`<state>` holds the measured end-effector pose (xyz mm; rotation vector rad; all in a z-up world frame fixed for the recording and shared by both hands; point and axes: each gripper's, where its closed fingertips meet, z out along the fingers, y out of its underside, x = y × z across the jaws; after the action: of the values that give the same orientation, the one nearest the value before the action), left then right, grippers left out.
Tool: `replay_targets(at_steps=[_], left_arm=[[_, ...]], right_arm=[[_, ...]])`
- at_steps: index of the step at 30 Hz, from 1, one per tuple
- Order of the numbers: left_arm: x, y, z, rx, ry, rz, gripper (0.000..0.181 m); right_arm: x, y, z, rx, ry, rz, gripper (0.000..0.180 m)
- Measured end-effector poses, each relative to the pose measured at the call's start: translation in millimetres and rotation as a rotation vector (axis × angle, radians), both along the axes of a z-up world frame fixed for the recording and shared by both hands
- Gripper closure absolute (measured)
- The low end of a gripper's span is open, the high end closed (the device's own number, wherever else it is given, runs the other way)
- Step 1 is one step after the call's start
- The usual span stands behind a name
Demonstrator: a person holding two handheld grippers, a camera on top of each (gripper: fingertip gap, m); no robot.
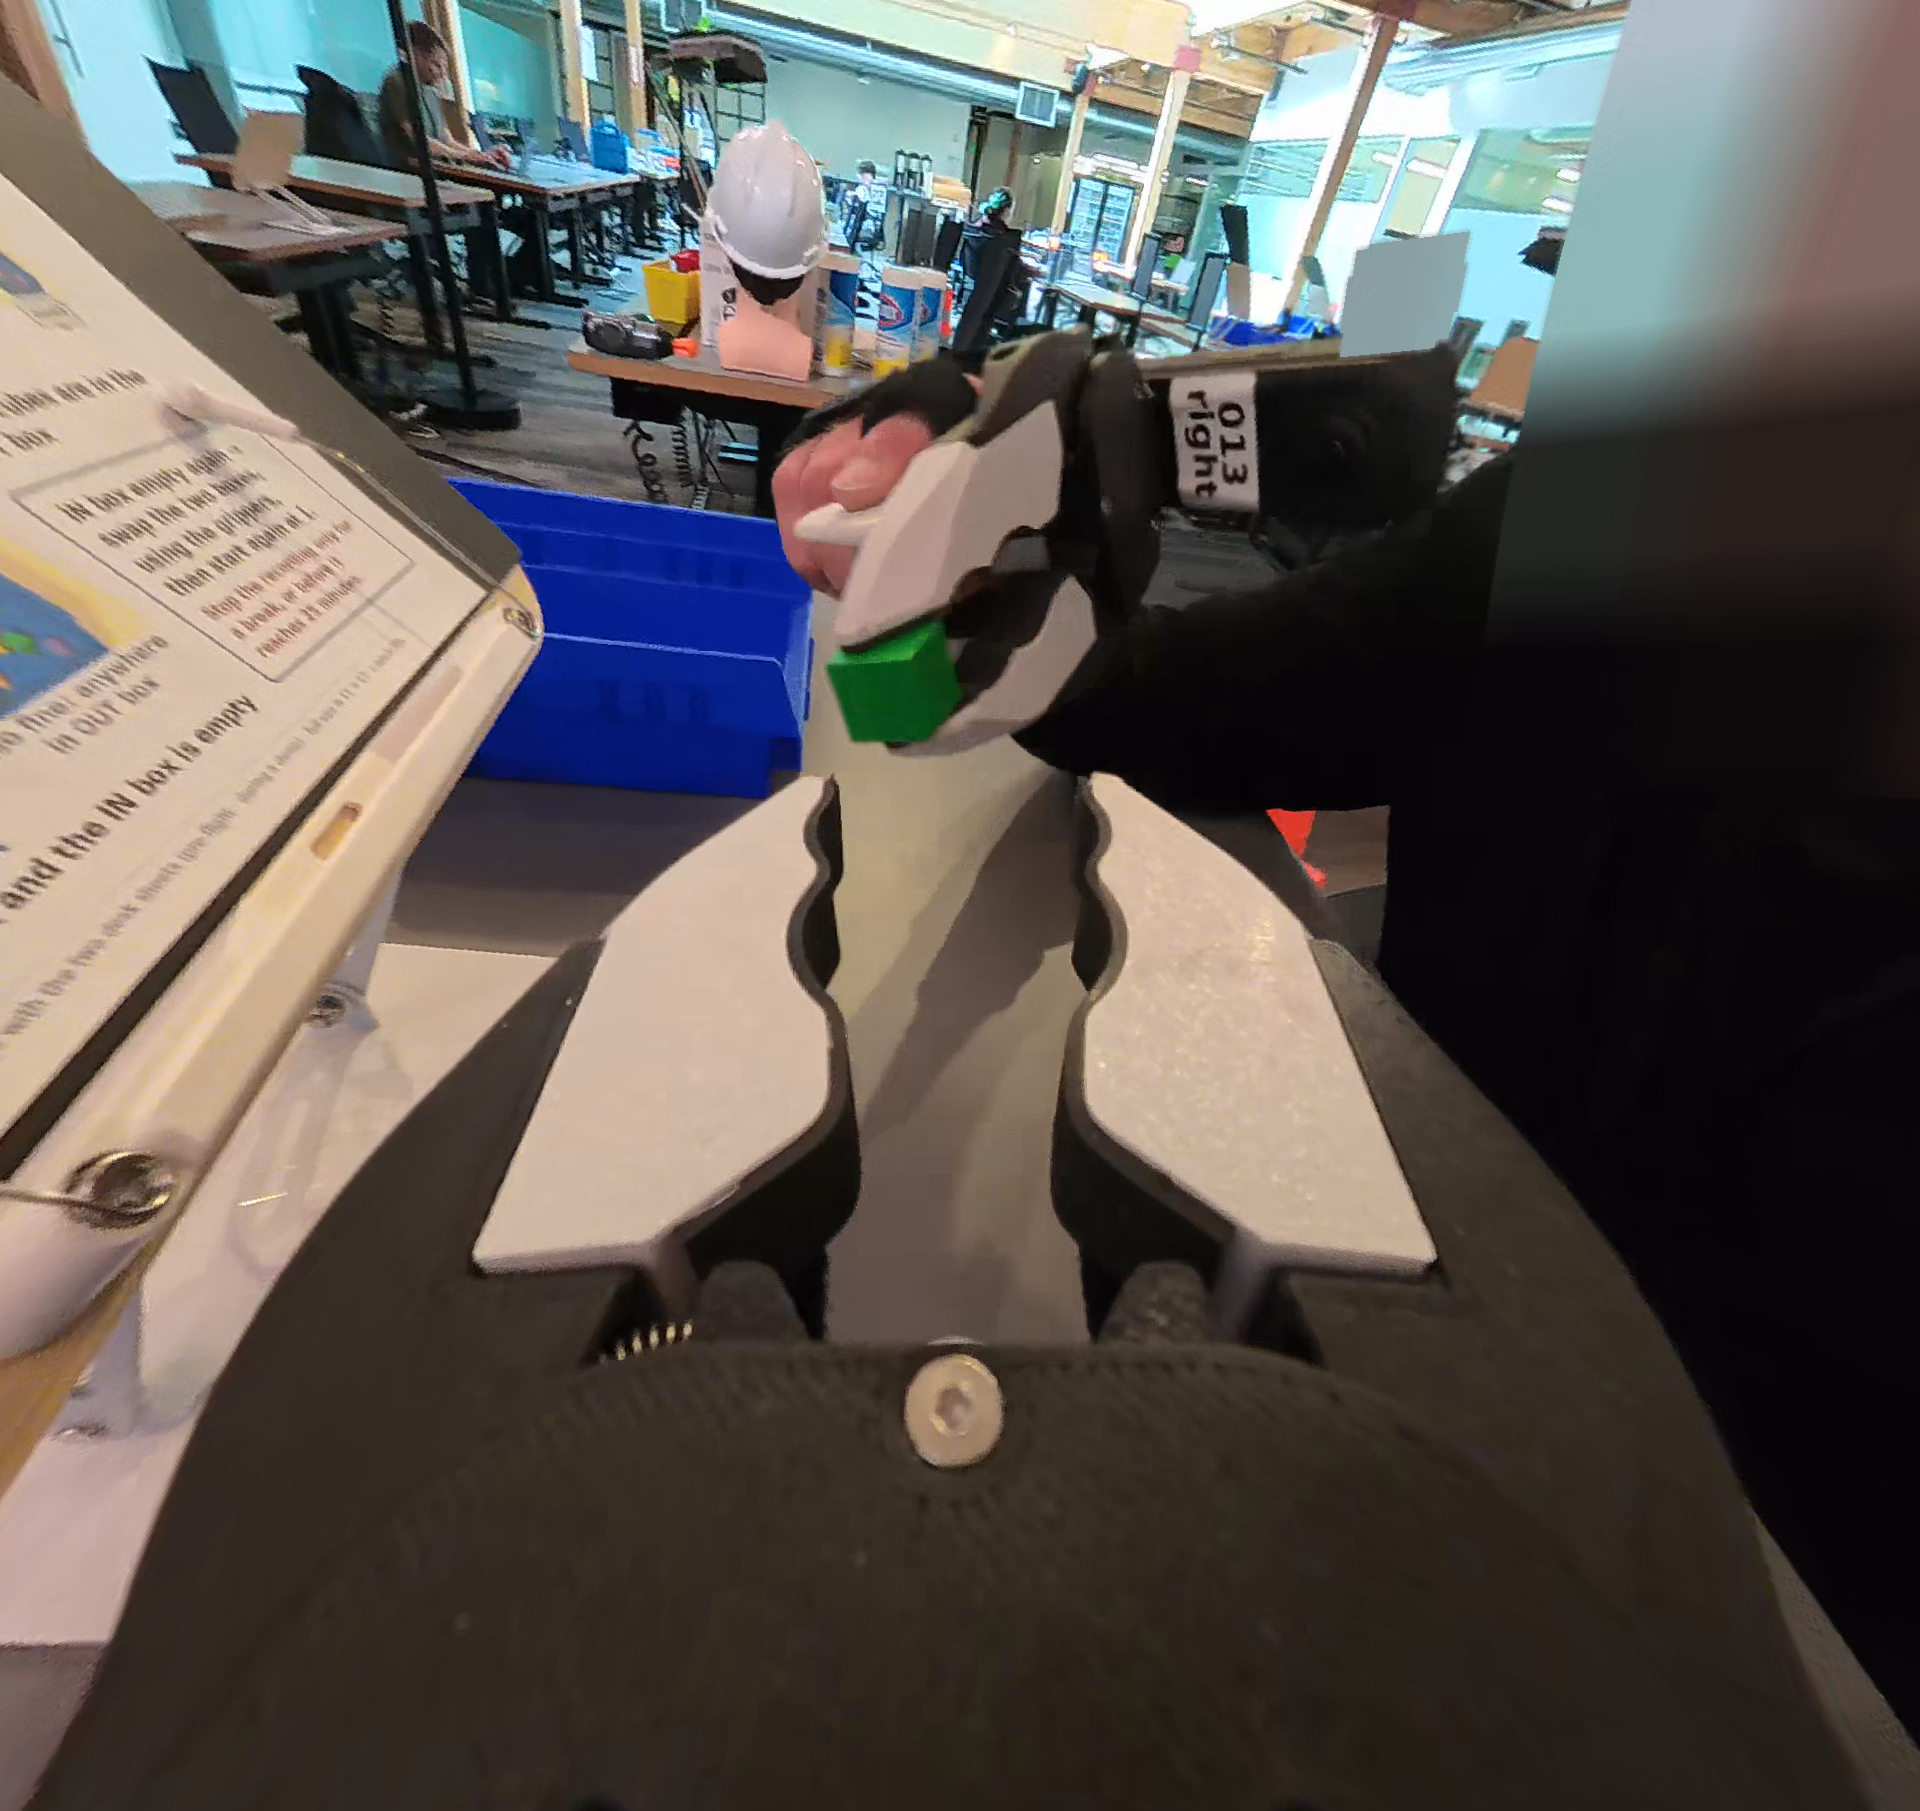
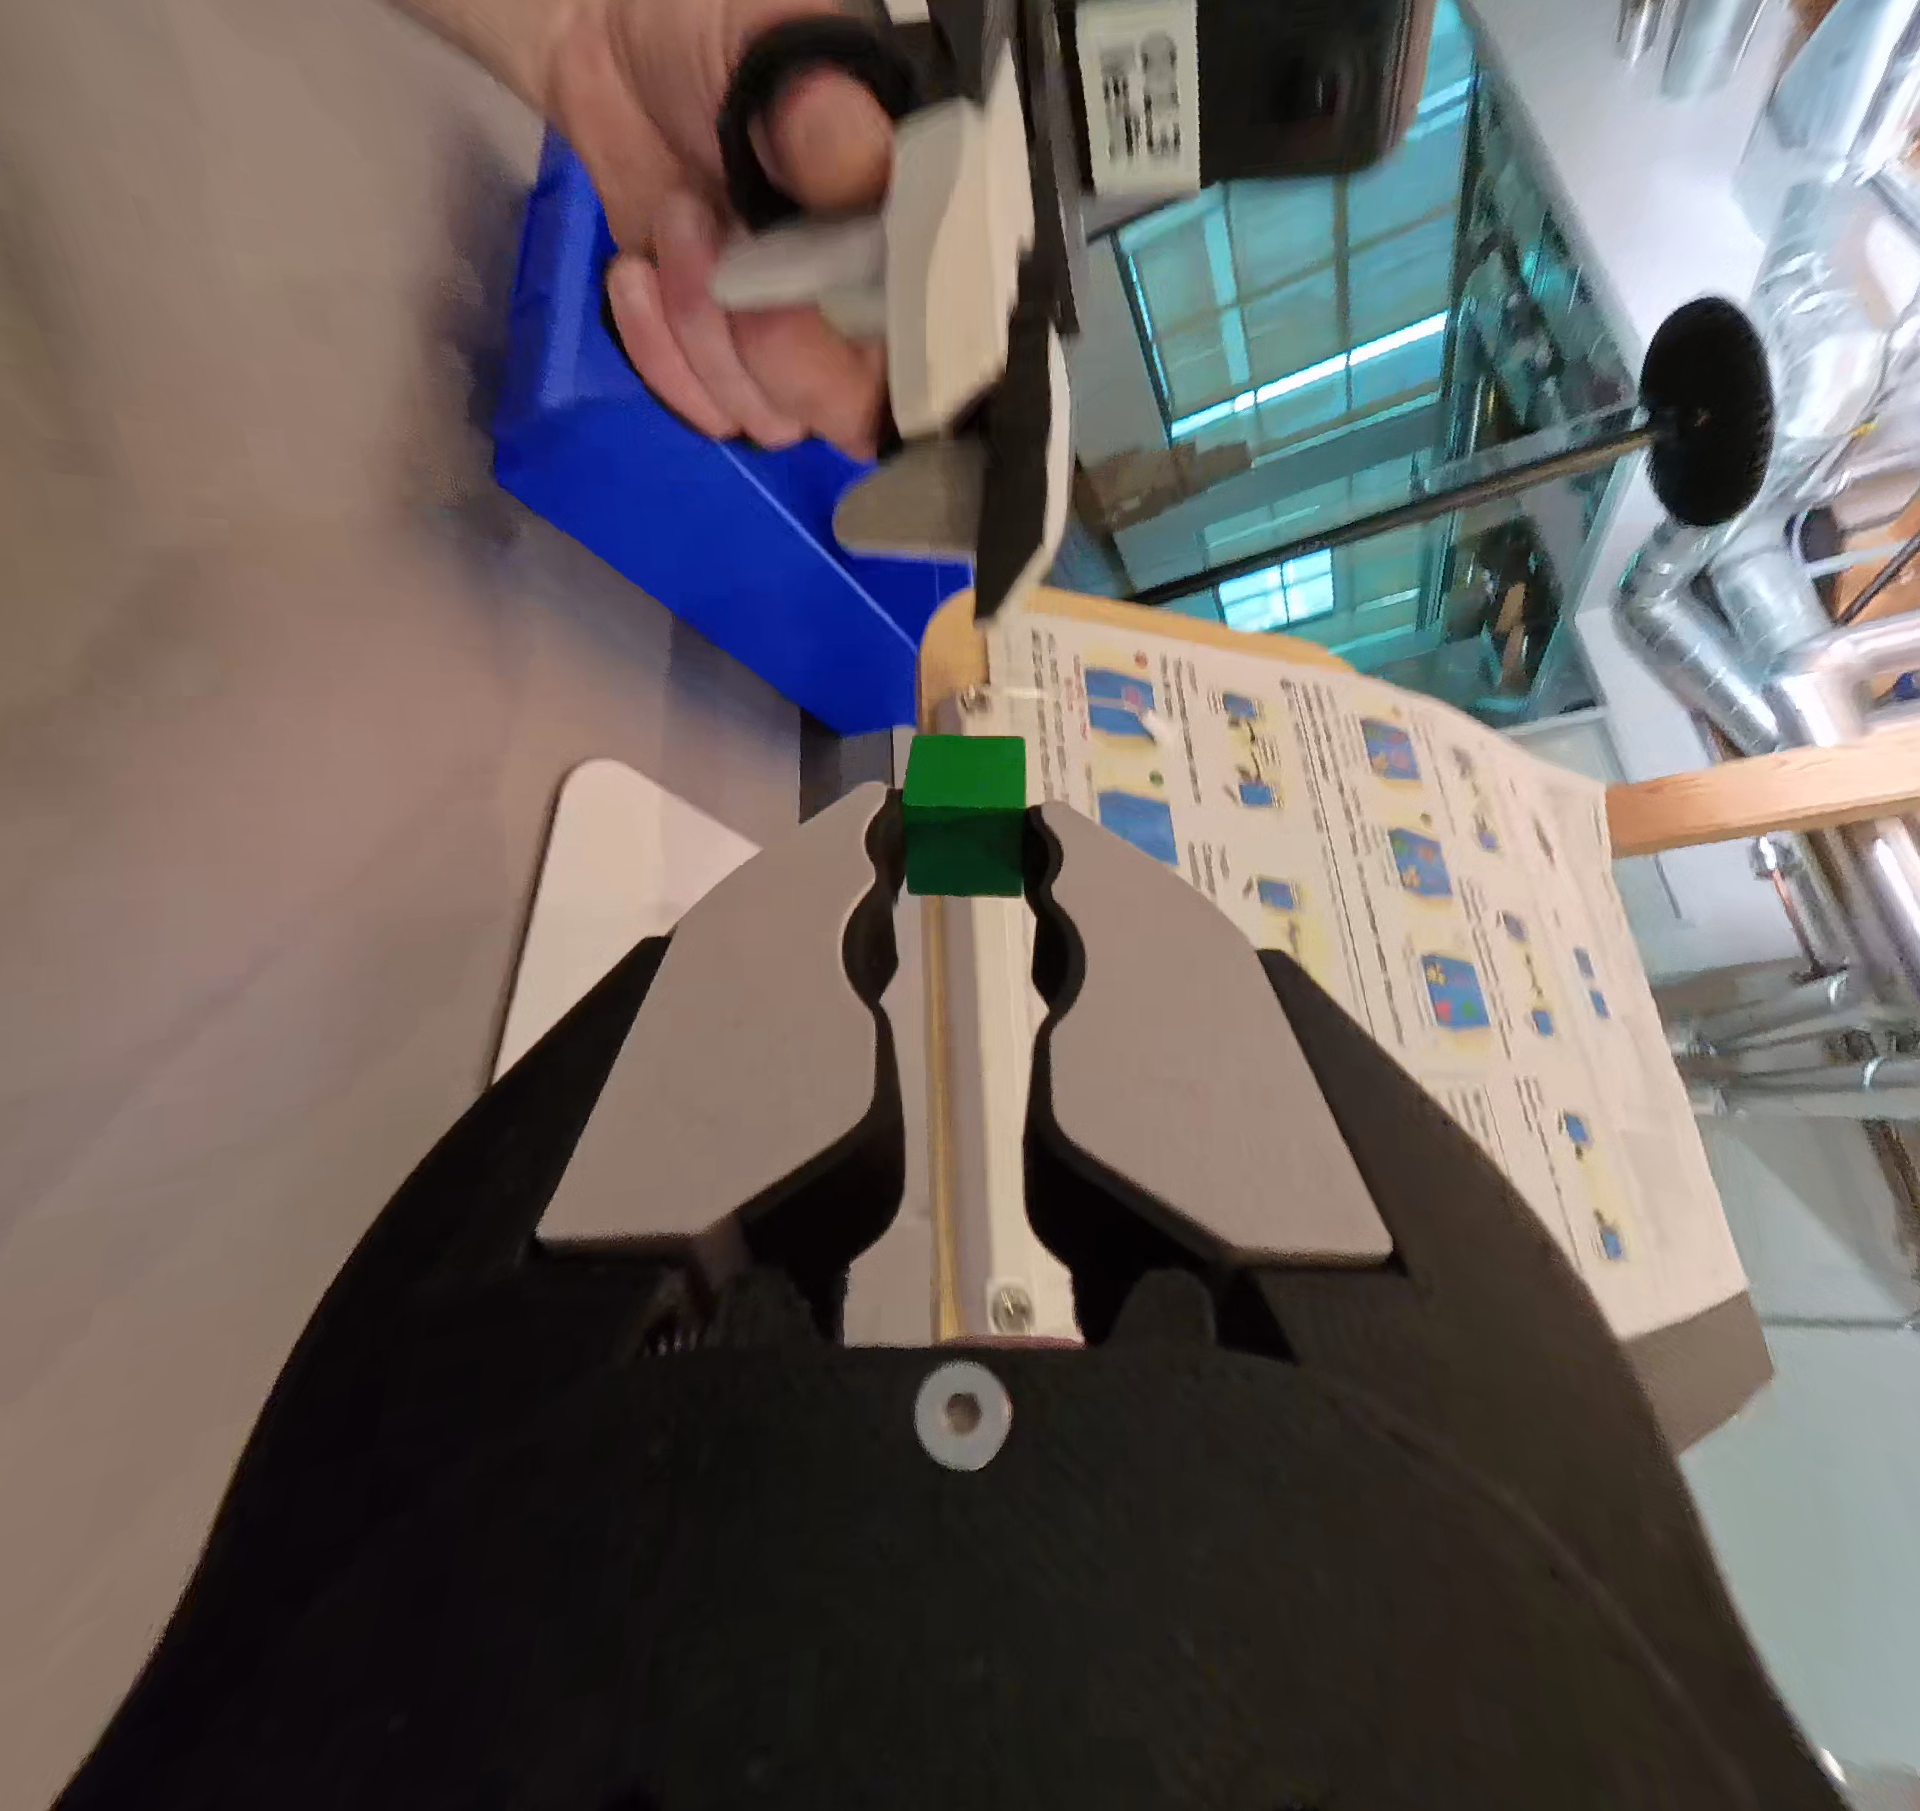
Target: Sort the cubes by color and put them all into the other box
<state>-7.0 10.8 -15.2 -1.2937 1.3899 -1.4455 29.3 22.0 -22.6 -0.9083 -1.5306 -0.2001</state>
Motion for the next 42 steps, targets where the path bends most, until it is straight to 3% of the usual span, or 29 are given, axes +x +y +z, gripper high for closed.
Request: replay_targets(at_steps=[10,22,31,35,42], left_arm=[[-6,6,6,0.082,0.027,0.070,0.145],[-8,0,11,0.165,0.058,0.103,0.145],[-16,1,21,0.211,0.055,0.131,0.147],[-26,14,23,0.265,0.104,0.205,0.147],[-73,57,29,0.332,0.202,0.441,0.148]], right_arm=[[80,55,23,-0.168,0.050,-0.245,0.158],[145,100,-40,-0.450,-0.147,-0.480,0.158],[212,99,-32,-0.553,-0.150,-0.582,0.158],[256,105,-57,-0.665,-0.208,-0.707,0.158],[327,120,-138,-0.947,-0.313,-0.957,0.157]])
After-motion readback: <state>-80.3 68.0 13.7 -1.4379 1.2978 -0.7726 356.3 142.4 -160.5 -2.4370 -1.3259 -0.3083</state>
